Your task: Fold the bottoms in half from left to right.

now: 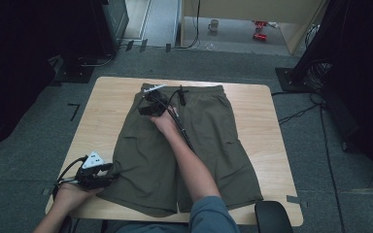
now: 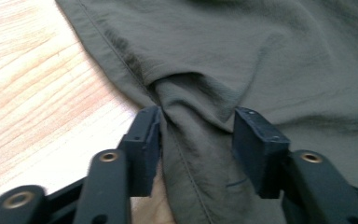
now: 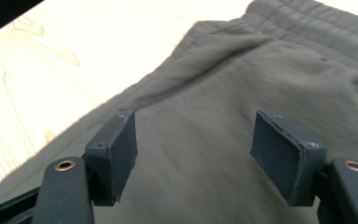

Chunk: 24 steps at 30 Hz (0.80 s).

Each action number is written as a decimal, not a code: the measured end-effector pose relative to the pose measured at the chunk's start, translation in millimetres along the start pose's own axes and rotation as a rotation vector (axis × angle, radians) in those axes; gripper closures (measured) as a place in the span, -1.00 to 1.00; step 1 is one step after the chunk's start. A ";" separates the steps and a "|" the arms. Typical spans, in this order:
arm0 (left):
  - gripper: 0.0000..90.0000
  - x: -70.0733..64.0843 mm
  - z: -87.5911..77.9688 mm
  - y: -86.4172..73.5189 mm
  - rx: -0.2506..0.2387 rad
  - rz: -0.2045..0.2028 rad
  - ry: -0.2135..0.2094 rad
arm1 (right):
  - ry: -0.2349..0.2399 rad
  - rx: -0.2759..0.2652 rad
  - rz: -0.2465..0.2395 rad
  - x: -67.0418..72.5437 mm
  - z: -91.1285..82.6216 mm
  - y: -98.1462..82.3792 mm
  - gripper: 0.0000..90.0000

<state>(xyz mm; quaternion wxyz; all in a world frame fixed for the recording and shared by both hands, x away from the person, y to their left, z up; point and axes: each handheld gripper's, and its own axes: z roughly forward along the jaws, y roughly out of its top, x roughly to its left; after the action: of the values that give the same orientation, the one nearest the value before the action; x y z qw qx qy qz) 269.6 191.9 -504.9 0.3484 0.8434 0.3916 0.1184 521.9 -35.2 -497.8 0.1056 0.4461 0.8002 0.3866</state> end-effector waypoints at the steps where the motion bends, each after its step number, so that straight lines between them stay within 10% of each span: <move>1: 0.24 -0.4 -0.7 0.0 0.003 -0.004 -0.009 | 0.003 -0.002 0.001 1.2 2.8 0.9 -0.30; 24: 0.71 -5.0 -0.5 3.8 0.039 -0.025 -0.053 | -0.120 -0.056 -0.102 22.9 34.9 -2.0 -0.14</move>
<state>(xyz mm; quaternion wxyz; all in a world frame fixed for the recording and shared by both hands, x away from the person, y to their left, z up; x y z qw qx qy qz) 268.2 186.7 -501.6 0.3436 0.8478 0.3951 0.0842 525.3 0.7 -518.9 0.1855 0.4238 0.8031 0.3754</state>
